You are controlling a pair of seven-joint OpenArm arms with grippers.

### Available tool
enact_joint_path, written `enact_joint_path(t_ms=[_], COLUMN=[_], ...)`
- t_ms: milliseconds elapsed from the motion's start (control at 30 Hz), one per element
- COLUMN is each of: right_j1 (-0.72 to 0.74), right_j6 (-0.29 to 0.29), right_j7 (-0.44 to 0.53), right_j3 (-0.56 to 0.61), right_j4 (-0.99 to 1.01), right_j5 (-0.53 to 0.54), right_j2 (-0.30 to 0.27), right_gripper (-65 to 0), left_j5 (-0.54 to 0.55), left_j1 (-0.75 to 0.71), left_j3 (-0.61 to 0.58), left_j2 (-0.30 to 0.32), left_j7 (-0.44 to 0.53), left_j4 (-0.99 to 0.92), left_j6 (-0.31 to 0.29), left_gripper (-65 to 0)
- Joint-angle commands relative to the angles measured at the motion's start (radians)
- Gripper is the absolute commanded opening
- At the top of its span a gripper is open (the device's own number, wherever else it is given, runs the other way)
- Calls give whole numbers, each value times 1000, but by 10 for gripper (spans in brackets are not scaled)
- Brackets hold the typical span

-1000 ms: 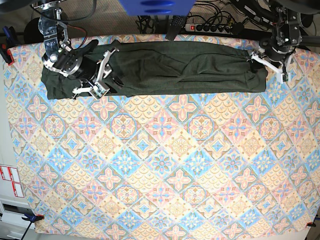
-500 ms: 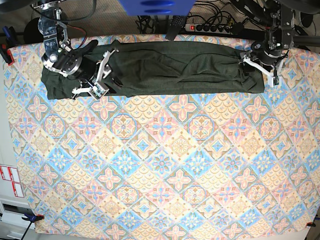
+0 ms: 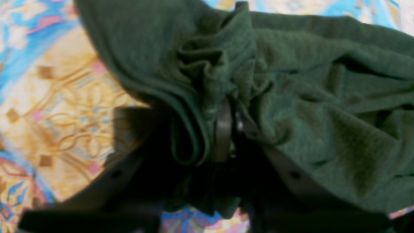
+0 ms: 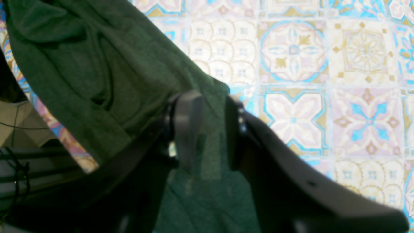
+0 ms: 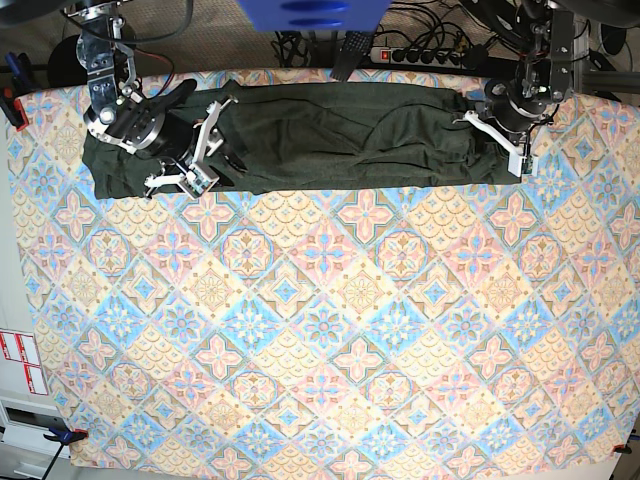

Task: Fold the T-shirt properly
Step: 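Move the left gripper to the strip's end and grasp its edge, then fold the strip's end inward toward the right gripper with the left gripper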

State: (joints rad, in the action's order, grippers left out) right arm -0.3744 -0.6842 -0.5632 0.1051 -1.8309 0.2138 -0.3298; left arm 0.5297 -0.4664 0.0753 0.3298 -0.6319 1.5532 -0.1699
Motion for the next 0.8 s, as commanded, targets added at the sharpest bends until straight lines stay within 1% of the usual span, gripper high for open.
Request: enact_joint_path(t_ms=[0, 167, 400, 433, 500, 600, 667, 767], right_j1=[5, 5, 7, 7, 7, 7, 5, 5], right_j6=[-2, -2, -2, -2, -2, -2, -2, -2], right_j7=[22, 22, 22, 22, 22, 24, 24, 24], right_j3=[-5, -5, -6, -6, -6, -6, -6, -6], right_j4=[-17, -17, -16, -16, -16, -16, -16, -16], right_j5=[17, 17, 17, 17, 17, 17, 17, 17], right_j2=[-9, -9, -9, -9, -9, -9, -9, -9], right_gripper=[-497, -497, -497, -497, -497, -497, -497, -497], left_j5=[8, 8, -1, -1, -1, -1, -1, 4], left_j1=[-9, -4, 38, 39, 42, 77, 80, 80], left_j3=[5, 163, 323, 337, 340, 344, 344, 344], left_j2=[1, -18, -19, -13, 21, 38, 65, 70], left_j7=[-50, -50, -49, -49, -49, -49, -49, -49], left_j4=[2, 2, 0, 0, 0, -4, -3, 8], left_j6=[-18, -21, -23, -23, -23, -23, -23, -23], left_gripper=[-650, -650, -650, -650, -650, -650, -650, -650])
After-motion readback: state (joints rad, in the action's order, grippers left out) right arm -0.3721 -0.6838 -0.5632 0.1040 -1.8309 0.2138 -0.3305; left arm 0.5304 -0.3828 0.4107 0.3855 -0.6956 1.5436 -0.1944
